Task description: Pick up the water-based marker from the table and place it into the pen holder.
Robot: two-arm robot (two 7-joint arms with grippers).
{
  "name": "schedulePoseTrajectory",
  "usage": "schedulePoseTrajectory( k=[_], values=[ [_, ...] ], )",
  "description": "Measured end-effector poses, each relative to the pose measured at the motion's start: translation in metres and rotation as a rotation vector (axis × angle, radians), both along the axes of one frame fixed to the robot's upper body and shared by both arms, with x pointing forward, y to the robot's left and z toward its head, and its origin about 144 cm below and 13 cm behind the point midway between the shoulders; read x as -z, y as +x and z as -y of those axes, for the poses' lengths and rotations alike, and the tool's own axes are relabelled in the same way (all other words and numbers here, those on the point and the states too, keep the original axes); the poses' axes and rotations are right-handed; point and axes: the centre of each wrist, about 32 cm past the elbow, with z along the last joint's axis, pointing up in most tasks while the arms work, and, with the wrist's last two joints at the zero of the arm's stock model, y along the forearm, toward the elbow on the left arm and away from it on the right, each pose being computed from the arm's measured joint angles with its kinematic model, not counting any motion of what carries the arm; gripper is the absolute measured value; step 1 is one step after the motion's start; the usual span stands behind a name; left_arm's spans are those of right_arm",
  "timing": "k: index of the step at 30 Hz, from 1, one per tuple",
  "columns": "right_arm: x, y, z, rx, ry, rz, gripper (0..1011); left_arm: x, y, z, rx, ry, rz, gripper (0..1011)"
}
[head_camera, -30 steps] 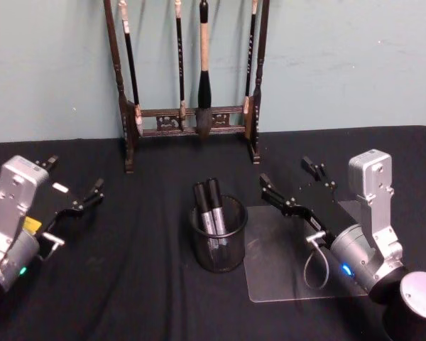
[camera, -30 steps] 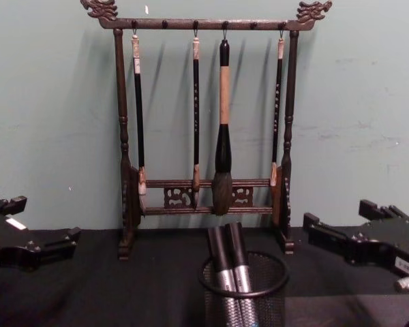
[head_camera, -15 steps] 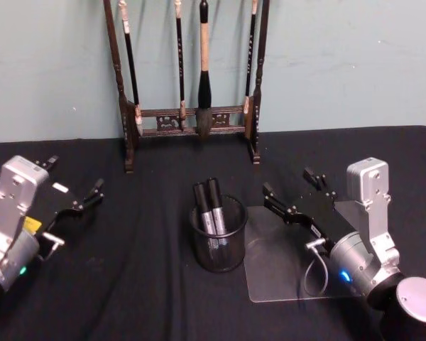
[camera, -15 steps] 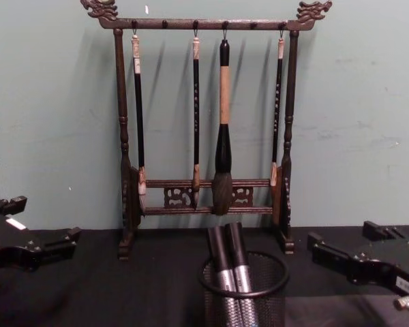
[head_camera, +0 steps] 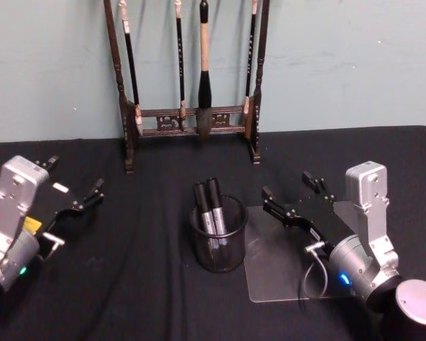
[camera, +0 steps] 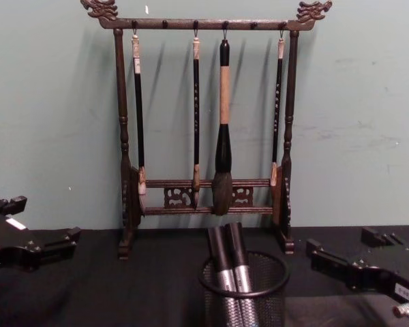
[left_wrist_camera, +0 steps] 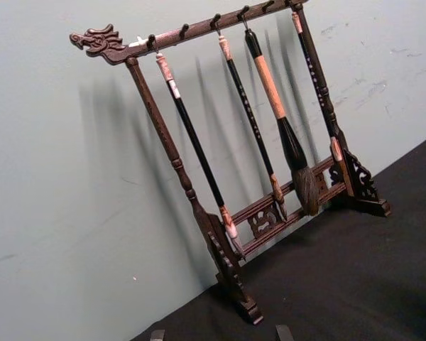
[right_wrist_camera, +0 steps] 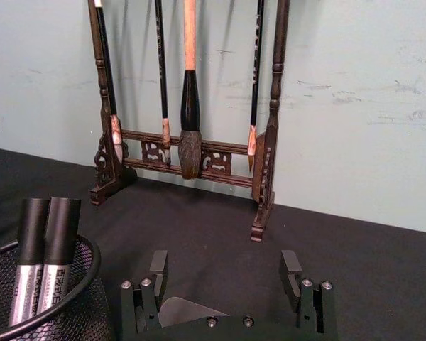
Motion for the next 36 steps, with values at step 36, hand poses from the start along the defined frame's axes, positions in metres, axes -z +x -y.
schedulePoseTrajectory(
  k=[36],
  values=[
    [-0.001,-0.0002,0.0,0.001,0.0,0.001,1002,0.0,0.0,0.0,0.0,0.0,0.0,1009]
  ],
)
